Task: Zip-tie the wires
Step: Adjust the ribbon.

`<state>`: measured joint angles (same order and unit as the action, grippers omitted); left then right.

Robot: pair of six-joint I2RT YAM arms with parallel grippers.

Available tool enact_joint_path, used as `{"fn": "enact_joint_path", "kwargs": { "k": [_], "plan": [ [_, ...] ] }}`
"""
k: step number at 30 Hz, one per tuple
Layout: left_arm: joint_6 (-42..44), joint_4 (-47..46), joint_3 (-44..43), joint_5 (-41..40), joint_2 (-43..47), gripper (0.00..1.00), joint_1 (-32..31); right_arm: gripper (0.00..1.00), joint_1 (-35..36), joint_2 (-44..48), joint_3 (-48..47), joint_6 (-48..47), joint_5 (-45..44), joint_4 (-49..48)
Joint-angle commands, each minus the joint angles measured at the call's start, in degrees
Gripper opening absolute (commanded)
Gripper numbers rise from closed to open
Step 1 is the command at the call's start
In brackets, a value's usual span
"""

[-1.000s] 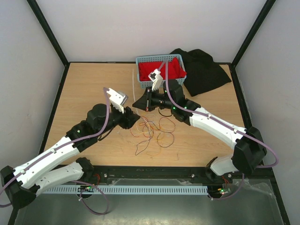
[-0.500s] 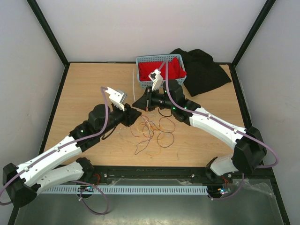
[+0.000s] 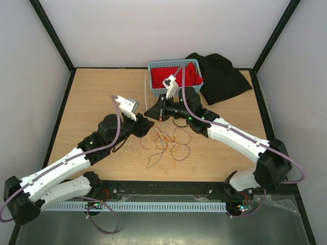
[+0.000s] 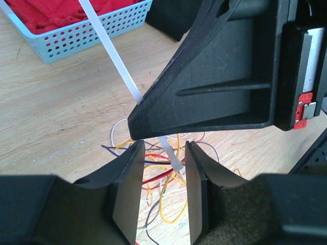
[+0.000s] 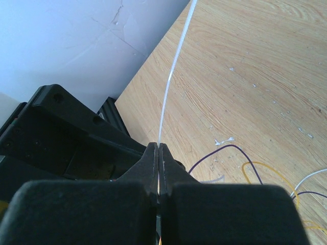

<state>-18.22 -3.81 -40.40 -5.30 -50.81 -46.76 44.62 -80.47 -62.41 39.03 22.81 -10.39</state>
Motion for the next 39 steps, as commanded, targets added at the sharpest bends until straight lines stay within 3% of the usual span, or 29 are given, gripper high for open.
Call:
{"fn": "enact_joint_path", "kwargs": {
  "k": [1, 26, 39],
  "plan": [
    [0.63, -3.82, 0.6, -0.61, -0.96, 0.37, -0.37, 0.0, 0.29, 1.52, 0.5, 0.86, 0.24, -2.3],
    [1.28, -5.85, 5.44, -1.8, -1.01, 0.06, -2.77, 0.0, 0.21, 0.57, -3.8, -2.28, -1.5, -0.99],
    [-2.99, -5.9, 10.41, -4.36, -1.84, 0.03, -6.23, 0.0, 0.12, -2.47, -10.13, -3.43, -0.04, 0.78]
  ]
}}
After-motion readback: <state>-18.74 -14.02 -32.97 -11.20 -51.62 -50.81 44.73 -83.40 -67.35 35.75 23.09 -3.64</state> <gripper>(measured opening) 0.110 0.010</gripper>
